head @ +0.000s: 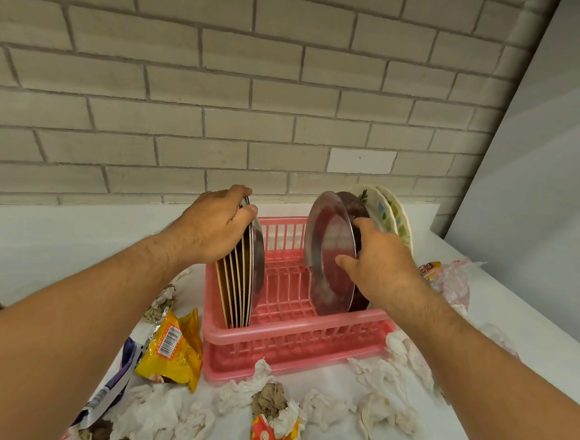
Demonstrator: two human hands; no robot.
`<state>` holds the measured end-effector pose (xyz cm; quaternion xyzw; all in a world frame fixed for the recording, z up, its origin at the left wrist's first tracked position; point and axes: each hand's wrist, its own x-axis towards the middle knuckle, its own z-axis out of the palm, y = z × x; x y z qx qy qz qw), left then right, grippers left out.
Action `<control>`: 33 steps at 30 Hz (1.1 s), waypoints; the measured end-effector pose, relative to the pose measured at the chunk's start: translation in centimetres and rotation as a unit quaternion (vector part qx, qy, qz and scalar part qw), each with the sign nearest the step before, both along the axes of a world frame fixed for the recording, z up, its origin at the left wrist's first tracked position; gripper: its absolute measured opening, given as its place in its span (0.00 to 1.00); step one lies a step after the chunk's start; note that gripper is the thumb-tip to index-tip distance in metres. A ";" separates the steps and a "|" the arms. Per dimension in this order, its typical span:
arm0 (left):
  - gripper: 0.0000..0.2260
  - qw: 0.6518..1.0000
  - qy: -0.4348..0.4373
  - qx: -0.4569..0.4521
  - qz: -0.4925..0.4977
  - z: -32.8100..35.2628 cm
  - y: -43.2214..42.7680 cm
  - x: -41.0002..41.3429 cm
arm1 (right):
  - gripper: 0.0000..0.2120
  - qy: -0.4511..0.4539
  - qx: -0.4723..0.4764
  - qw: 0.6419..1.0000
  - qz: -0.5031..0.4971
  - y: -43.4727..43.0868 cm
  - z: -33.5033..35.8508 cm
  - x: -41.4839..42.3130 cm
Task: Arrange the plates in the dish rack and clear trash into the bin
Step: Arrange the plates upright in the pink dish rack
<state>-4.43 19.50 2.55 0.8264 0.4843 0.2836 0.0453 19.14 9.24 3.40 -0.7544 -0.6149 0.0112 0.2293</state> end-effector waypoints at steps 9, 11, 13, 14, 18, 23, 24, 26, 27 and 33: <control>0.24 1.000 0.000 0.005 0.004 0.1 -0.4 -0.2 | 0.15 -0.103 0.157 0.982 0.002 -1.2 2.3 -1.8; 0.25 1.000 -0.002 0.002 0.006 0.1 -0.4 -0.3 | 0.13 -0.075 0.174 0.980 0.053 -1.2 1.7 -3.8; 0.25 1.000 -0.005 -0.004 0.009 0.2 -0.5 -0.3 | 0.15 -0.006 0.155 0.982 0.108 -1.1 0.2 -5.8; 0.25 1.000 -0.008 -0.007 0.013 0.2 -0.5 -0.3 | 0.16 0.042 0.137 0.981 0.128 -0.8 -0.7 -6.6; 0.26 1.000 -0.022 -0.015 0.014 0.3 -0.8 -0.4 | 0.20 0.185 0.087 0.966 0.156 0.4 -3.5 -9.2; 0.24 0.999 -0.029 -0.017 0.000 0.5 -0.8 -0.7 | 0.19 0.265 0.100 0.942 0.181 0.9 -4.5 -9.7; 0.23 0.999 -0.030 -0.017 -0.004 0.5 -0.7 -0.7 | 0.19 0.272 0.104 0.938 0.188 0.9 -4.6 -9.8; 0.22 0.999 -0.033 -0.021 -0.008 0.5 -0.6 -0.7 | 0.19 0.278 0.107 0.935 0.194 0.9 -4.6 -9.9; 0.22 0.999 -0.036 -0.024 -0.007 0.5 -0.5 -0.7 | 0.19 0.278 0.106 0.935 0.193 0.9 -4.6 -10.0; 0.20 0.999 -0.043 0.001 -0.028 0.4 -0.3 -0.8 | 0.16 0.207 0.109 0.958 0.165 1.5 -3.4 -10.1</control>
